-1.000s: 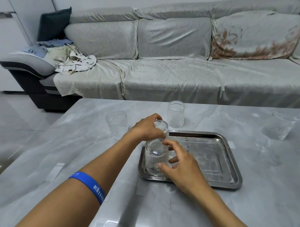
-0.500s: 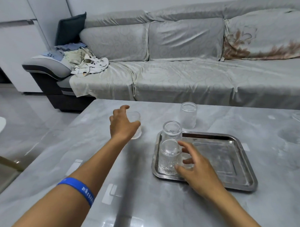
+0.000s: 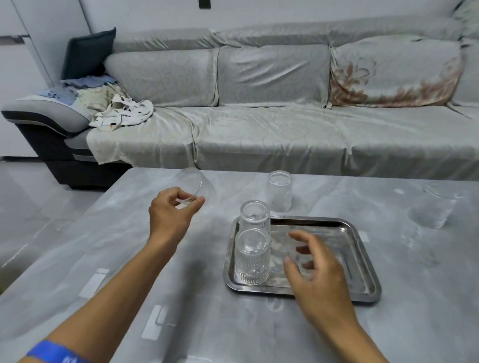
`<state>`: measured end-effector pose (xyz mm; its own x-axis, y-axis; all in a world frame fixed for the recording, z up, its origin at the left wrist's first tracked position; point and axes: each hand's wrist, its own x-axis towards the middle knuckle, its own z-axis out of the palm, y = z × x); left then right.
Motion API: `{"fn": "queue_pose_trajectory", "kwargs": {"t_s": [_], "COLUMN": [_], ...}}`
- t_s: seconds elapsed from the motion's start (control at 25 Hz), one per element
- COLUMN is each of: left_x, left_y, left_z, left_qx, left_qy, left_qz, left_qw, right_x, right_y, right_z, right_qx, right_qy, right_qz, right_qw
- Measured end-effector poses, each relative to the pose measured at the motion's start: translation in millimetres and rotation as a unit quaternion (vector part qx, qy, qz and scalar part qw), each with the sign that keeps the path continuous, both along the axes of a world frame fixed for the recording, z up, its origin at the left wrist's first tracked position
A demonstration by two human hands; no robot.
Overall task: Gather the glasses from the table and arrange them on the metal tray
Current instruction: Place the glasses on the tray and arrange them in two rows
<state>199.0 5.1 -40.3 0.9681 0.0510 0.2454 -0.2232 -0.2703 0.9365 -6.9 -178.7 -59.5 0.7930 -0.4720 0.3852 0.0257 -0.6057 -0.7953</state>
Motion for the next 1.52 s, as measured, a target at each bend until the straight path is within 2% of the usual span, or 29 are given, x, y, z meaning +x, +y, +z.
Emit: {"fn": "queue_pose_trajectory", "kwargs": {"t_s": [0.04, 0.08, 0.12, 0.16, 0.2, 0.28, 0.36, 0.4, 0.48, 0.52, 0.56, 0.6, 0.64, 0.72, 0.8, 0.88, 0.92, 1.0, 1.12, 1.2, 1.52], "left_x": [-15.7, -32.0, -49.3, -66.5, -83.2, -112.5, -128.7, -129.9, -120.1, -109.2, -94.4, -80.5, -67.3, -47.3, -36.6, -28.9, -24.5, -18.6, -13.7, -10.8, -12.4], "left_y": [-5.3, -13.0, -22.4, -32.2, -41.9, -60.3, -72.1, -73.5, -67.7, -61.4, -53.6, -44.2, -34.4, -19.8, -17.5, -23.4, -28.3, -37.9, -45.3, -45.8, -45.1], "left_z": [14.4, 30.9, 47.0, 60.7, 70.8, 78.7, 75.4, 72.1, 62.6, 55.0, 43.8, 30.2, 12.6, -23.6, -47.6, -57.0, -58.1, -61.5, -70.3, -73.0, -74.8], "left_qx": [-0.029, -0.054, -0.068, -0.064, -0.047, 0.005, 0.043, 0.042, -0.023, -0.086, -0.137, -0.132, -0.064, 0.101, 0.168, 0.16, 0.155, 0.155, 0.147, 0.128, 0.112], "left_qy": [-0.045, -0.085, -0.118, -0.147, -0.172, -0.218, -0.255, -0.249, -0.15, -0.068, 0.012, 0.077, 0.126, 0.181, 0.21, 0.22, 0.217, 0.214, 0.217, 0.222, 0.211], "left_qz": [-0.031, -0.077, -0.135, -0.193, -0.244, -0.302, -0.34, -0.372, -0.415, -0.379, -0.303, -0.209, -0.127, -0.07, -0.091, -0.111, -0.123, -0.143, -0.13, -0.12, -0.137], "left_qw": [0.998, 0.992, 0.981, 0.968, 0.953, 0.928, 0.904, 0.893, 0.897, 0.919, 0.943, 0.966, 0.982, 0.976, 0.959, 0.956, 0.956, 0.954, 0.956, 0.959, 0.961], "right_x": [3.0, 7.7, 12.3, 14.8, 15.2, 11.7, 4.6, 1.0, -4.0, -6.0, -7.6, -8.1, -7.7, -1.2, 12.0, 26.8, 34.7, 50.7, 76.8, 88.4, 99.4], "right_y": [1.8, 2.1, 0.8, -0.9, -4.0, -12.8, -22.1, -26.5, -37.4, -43.7, -51.1, -58.9, -65.9, -75.9, -84.1, -88.2, -89.0, -85.5, -68.9, -62.8, -75.2], "right_z": [13.3, 28.4, 43.1, 57.8, 71.5, 86.3, 86.9, 84.4, 75.4, 69.6, 64.1, 58.8, 53.6, 43.5, 31.9, 20.9, 15.1, 3.5, -19.7, -33.9, -43.7], "right_qx": [0.094, 0.232, 0.382, 0.508, 0.594, 0.68, 0.716, 0.723, 0.724, 0.721, 0.715, 0.708, 0.697, 0.648, 0.528, 0.353, 0.265, 0.118, -0.041, -0.099, -0.099], "right_qy": [-0.032, -0.057, -0.063, -0.054, -0.037, -0.02, -0.026, -0.027, -0.028, -0.026, -0.024, -0.022, -0.021, -0.026, -0.042, -0.034, -0.018, 0.016, 0.049, 0.065, 0.106], "right_qz": [-0.002, 0.012, 0.047, 0.097, 0.141, 0.193, 0.193, 0.176, 0.111, 0.071, 0.034, 0.003, -0.025, -0.08, -0.136, -0.144, -0.133, -0.09, -0.03, -0.016, -0.001], "right_qw": [0.995, 0.971, 0.921, 0.854, 0.791, 0.707, 0.67, 0.668, 0.68, 0.689, 0.697, 0.706, 0.717, 0.757, 0.837, 0.924, 0.955, 0.989, 0.998, 0.993, 0.989]}}
